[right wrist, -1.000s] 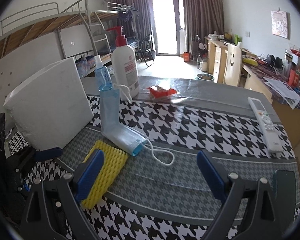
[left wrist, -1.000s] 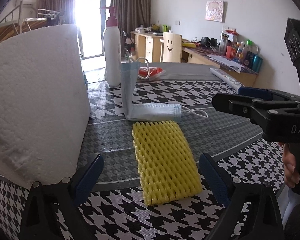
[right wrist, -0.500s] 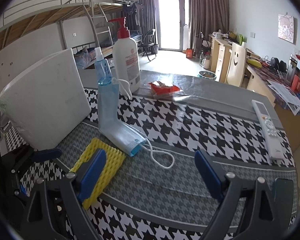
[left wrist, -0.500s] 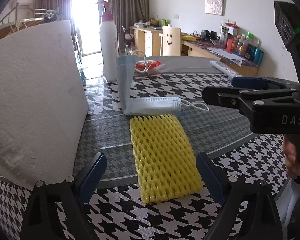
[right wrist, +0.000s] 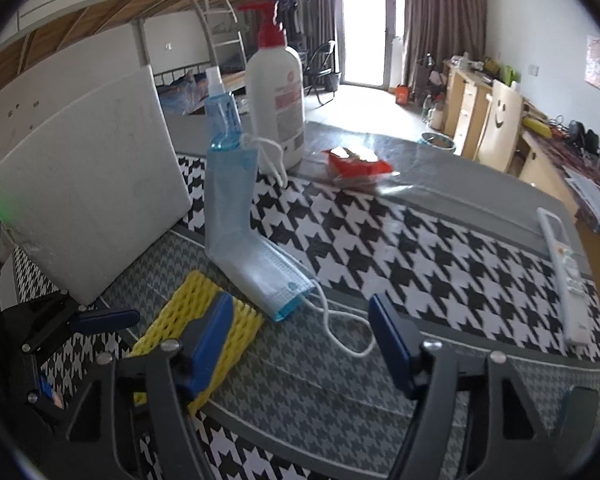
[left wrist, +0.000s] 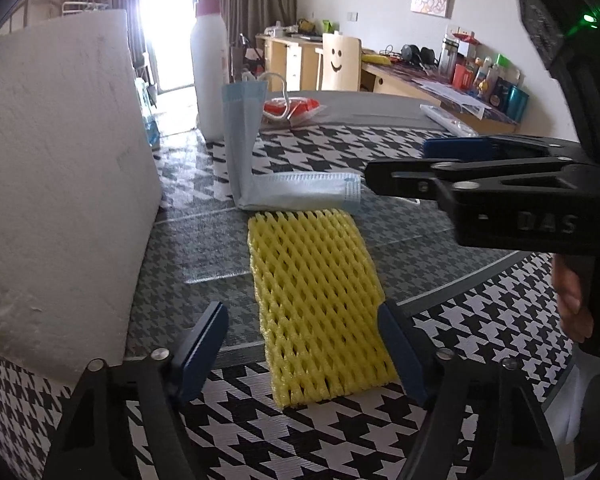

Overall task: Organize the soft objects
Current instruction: 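Grasp the yellow mesh sponge with the left gripper while the right gripper grasps the blue mask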

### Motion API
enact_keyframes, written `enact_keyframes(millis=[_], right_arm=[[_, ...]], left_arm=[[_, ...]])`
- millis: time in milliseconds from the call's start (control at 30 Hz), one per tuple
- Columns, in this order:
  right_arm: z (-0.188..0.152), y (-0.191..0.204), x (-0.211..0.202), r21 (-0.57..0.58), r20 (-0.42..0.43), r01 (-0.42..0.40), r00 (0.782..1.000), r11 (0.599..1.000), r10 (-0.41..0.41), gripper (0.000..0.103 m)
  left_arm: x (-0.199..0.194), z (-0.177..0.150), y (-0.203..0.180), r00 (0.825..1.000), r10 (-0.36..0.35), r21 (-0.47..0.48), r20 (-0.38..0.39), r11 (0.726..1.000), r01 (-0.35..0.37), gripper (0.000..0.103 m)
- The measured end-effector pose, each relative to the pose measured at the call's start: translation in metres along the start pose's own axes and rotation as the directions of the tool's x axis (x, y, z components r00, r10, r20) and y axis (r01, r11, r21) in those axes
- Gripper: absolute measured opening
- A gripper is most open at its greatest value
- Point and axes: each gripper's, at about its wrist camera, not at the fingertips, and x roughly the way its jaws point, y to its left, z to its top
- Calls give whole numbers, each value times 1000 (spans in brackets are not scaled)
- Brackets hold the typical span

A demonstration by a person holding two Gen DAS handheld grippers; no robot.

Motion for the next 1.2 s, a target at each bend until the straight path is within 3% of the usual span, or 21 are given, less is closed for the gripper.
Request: enact_keyframes(millis=[400,800,900,967,1200], right_arm=[[7,0,15,-11,-23,-21,1000,1000,21,73],[13,2,28,-19,-41,-29,999,999,29,70],[15,5,32,-20,-44,-30,999,999,29,70],[16,7,34,-26,-48,-26,999,999,24,70],[20,14,43,-44,-62,-26,998,999,23,66]], left_arm=[[-2,-2,2,999,-33,15,-6,999,33,64],[-5,-4,3,995,-101,18,-6,995,101,38],[-8,-4,5,994,-106,22,4,994,106,28],[-12,-4,7,995,-101,21,12,995,101,14],[-19,-8,16,995,-103,15,11,995,103,12]])
